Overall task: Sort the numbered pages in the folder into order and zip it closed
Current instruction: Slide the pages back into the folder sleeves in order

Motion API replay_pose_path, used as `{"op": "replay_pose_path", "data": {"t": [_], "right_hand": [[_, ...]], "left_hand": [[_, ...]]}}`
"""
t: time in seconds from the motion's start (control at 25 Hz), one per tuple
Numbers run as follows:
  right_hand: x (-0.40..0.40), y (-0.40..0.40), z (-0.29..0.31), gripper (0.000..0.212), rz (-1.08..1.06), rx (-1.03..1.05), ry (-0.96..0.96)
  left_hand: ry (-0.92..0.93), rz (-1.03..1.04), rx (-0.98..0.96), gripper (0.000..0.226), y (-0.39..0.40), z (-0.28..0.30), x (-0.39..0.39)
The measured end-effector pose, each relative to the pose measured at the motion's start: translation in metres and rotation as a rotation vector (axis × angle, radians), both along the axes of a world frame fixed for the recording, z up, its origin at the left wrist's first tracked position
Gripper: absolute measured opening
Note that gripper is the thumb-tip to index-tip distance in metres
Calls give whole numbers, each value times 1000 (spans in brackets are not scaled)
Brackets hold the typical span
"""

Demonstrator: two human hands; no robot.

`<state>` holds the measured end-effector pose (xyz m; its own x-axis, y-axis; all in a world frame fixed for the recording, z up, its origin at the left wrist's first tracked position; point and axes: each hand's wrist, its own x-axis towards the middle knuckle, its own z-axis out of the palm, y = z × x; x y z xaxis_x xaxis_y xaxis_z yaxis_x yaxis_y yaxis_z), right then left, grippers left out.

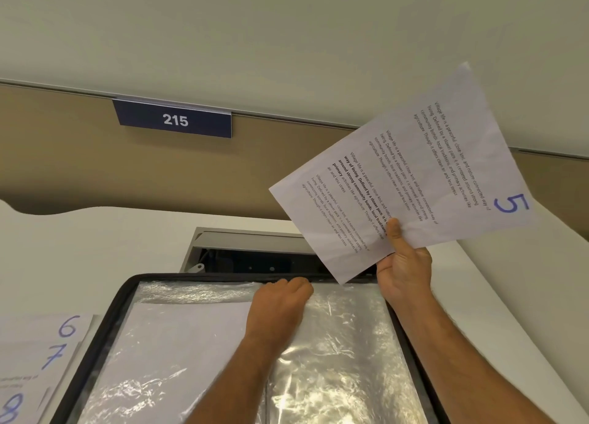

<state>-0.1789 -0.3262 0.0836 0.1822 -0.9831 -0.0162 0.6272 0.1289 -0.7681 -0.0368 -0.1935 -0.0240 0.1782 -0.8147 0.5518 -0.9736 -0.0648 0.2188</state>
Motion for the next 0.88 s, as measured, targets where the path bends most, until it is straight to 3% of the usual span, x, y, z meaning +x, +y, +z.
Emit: {"op": "replay_pose_path", "data": {"t": [0.44, 0.72, 0.8, 0.88], "right_hand": [[14, -3, -23, 66, 105, -123, 17], [0, -12, -36, 99, 161, -192, 343], [-9, -22, -37, 84, 181, -198, 433], [-18, -28, -37, 51, 217, -213, 439]], "left_hand": [[16, -25, 1, 32, -4, -13, -4], [130, 43, 79, 26, 0, -9, -2], [164, 72, 90, 22, 0, -2, -1], [207, 82, 102, 14, 0, 6, 0]]}}
